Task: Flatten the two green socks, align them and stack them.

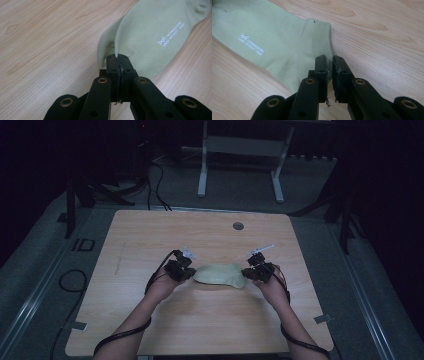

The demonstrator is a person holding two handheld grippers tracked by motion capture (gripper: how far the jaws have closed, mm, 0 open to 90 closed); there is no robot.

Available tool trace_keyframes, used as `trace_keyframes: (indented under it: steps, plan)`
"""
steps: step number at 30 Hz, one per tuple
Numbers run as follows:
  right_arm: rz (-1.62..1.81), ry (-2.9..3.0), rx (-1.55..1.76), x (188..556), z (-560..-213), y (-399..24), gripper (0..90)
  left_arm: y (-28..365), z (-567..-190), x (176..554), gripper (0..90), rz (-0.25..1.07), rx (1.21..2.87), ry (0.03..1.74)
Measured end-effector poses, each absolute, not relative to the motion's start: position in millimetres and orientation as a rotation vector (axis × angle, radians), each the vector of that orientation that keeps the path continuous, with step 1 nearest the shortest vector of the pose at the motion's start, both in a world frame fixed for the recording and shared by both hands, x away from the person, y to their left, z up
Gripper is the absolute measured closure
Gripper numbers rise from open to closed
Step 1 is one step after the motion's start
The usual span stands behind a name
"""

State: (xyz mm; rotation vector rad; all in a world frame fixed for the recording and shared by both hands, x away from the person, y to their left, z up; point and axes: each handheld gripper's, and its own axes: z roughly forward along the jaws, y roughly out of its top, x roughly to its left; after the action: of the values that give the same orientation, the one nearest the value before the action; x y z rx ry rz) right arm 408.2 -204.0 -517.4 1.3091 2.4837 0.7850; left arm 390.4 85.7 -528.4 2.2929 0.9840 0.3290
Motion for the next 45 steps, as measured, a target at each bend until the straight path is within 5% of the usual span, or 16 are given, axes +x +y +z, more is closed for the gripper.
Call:
trace_keyframes:
  steps: [12, 20, 27, 31, 34, 38, 45]
  plan:
    - [0.744, 2.488, 1.343, 421, -532, -202, 80.4, 82, -540, 399, 87.6, 0.332, 2.323, 1.01]
    - [0.775, 2.487, 1.338, 418, -530, -204, 62.5, 87, -533, 399, 71.4, 0.402, 2.227, 1.035]
    - [0.866, 2.448, 1.298, 408, -510, -203, 59.9, 80, -518, 390, 75.0, 0.483, 2.195, 0.977]
    - [0.878, 2.471, 1.271, 404, -509, -195, 57.0, 79, -524, 393, 68.8, 0.453, 2.209, 0.987]
    - [0.869, 2.489, 1.252, 403, -511, -192, 62.4, 76, -526, 390, 74.8, 0.435, 2.186, 0.966]
    - [0.851, 2.496, 1.25, 401, -519, -189, 81.3, 65, -531, 386, 89.0, 0.423, 2.23, 0.919]
    - [0.801, 2.534, 1.242, 402, -535, -186, 87.7, 64, -550, 393, 89.1, 0.399, 2.286, 0.973]
